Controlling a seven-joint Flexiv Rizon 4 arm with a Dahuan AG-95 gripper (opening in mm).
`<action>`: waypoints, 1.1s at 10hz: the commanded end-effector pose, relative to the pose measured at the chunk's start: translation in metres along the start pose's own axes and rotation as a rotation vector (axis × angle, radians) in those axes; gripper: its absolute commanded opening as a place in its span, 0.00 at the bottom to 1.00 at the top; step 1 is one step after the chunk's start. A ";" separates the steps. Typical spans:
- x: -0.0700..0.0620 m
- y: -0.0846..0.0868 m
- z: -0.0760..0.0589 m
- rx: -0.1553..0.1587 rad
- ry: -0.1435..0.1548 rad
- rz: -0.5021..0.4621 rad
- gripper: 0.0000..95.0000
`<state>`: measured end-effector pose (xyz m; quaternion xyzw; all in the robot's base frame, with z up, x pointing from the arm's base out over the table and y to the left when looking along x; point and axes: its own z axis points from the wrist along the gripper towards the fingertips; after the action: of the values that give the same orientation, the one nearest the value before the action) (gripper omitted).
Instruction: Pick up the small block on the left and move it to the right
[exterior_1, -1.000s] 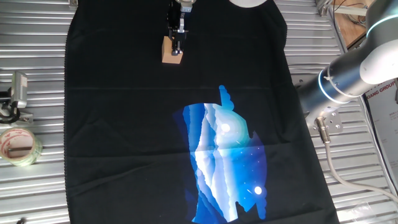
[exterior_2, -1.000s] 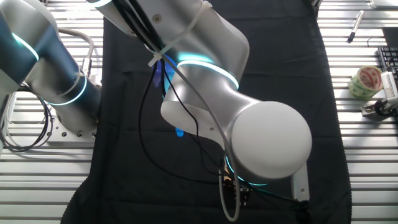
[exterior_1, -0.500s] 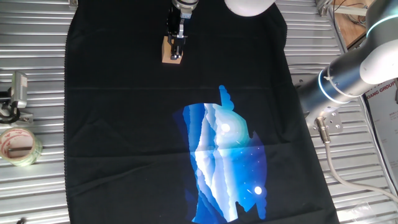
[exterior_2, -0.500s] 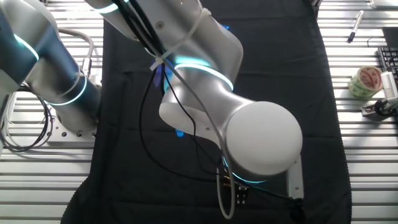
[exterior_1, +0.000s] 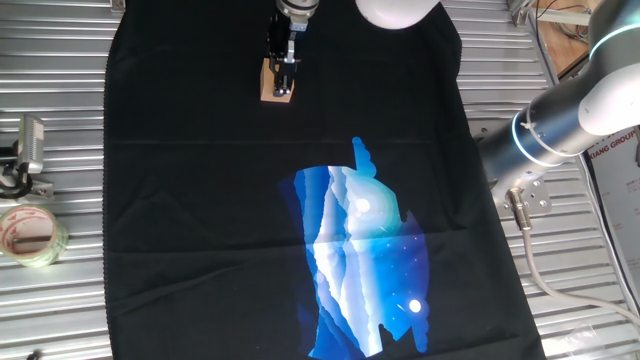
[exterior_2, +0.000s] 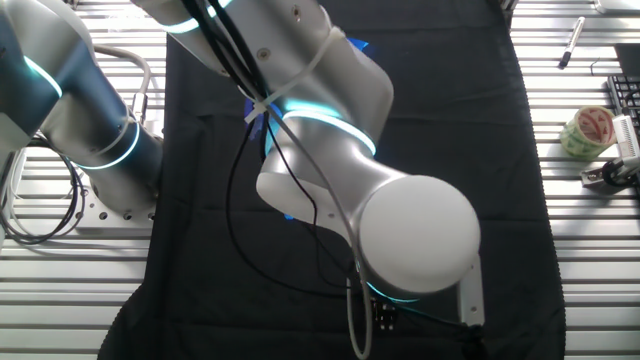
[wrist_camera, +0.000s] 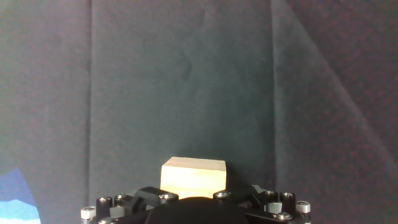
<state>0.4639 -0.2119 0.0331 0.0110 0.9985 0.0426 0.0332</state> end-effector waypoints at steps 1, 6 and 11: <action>-0.002 0.001 0.002 0.003 -0.003 0.009 0.80; -0.004 0.005 0.007 0.006 -0.007 0.016 0.80; -0.004 0.005 0.008 0.002 -0.006 0.022 0.80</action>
<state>0.4686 -0.2070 0.0253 0.0227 0.9982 0.0415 0.0358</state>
